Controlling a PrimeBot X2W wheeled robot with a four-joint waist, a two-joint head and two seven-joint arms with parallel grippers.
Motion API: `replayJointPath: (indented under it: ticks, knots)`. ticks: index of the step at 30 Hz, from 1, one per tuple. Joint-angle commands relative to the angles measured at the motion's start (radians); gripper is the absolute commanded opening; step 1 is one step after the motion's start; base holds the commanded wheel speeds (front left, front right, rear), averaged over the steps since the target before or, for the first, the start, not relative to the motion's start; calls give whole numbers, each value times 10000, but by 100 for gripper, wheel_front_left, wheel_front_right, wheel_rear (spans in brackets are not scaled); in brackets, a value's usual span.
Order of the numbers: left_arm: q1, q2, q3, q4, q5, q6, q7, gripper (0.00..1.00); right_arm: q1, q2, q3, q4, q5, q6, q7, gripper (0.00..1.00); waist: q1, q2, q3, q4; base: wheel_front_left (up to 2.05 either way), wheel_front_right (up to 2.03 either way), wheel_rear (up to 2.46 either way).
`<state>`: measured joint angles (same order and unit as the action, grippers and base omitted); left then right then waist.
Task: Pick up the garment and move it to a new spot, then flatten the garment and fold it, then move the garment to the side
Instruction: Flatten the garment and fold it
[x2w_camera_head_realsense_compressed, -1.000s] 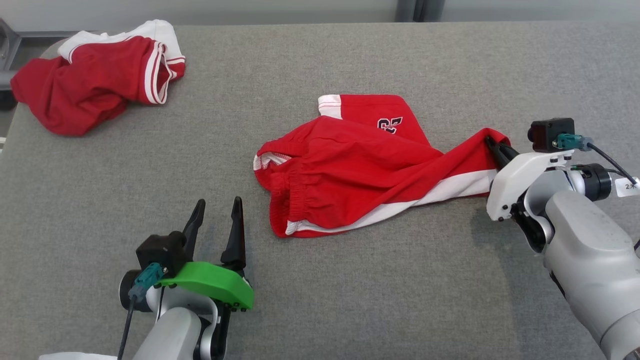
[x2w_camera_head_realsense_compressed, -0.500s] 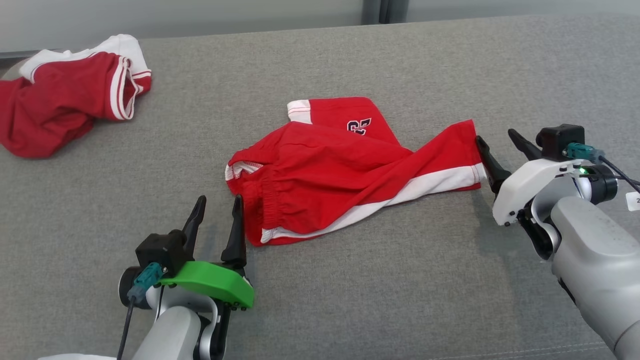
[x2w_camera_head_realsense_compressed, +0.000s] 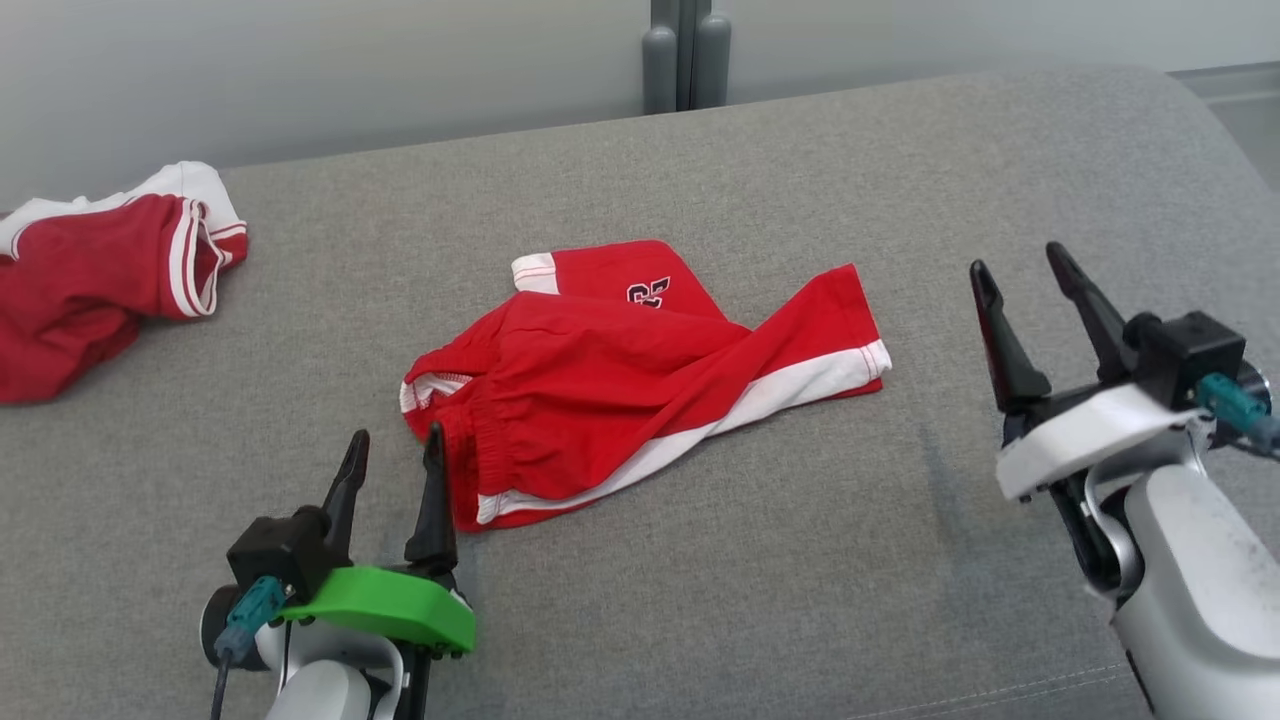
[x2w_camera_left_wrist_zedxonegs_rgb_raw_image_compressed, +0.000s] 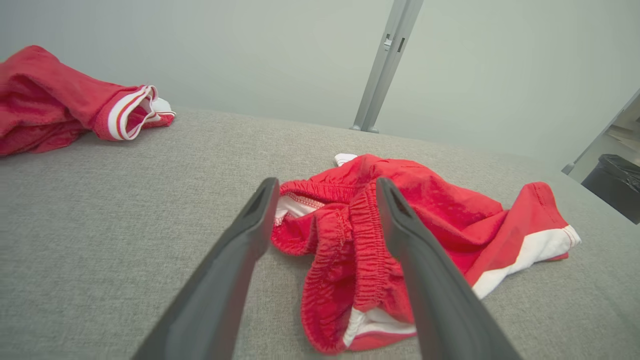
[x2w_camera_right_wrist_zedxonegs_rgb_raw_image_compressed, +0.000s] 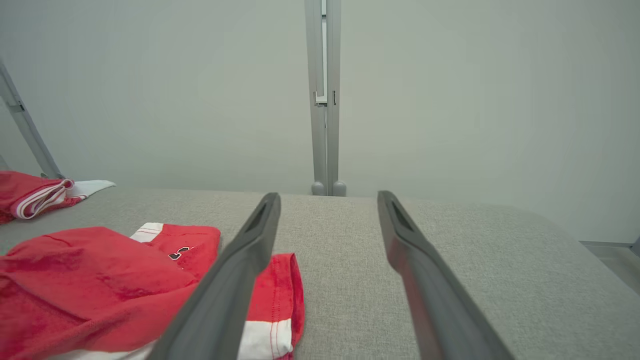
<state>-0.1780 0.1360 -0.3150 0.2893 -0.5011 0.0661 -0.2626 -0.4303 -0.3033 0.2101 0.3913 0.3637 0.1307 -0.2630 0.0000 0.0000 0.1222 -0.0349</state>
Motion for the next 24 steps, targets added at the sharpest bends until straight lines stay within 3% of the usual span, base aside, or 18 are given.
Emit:
replayJointPath:
  ticks: [1,10,24]
  knots:
    - [341,0,191,-165,106,85,-25,100,641,256,-327,-522,-437,-1,-31,100,0,0,-396,-179,0,0,0]
    - [1583,-171,984,-968,512,167,-25,100,2512,1423,-1094,-2039,-1450,1,-32,100,0,0,-985,-92,0,0,0]
    - [2664,-581,1831,-1690,1240,-38,-14,100,3366,2074,-1152,-2478,-1863,1,-33,100,0,0,-1266,316,0,0,0]
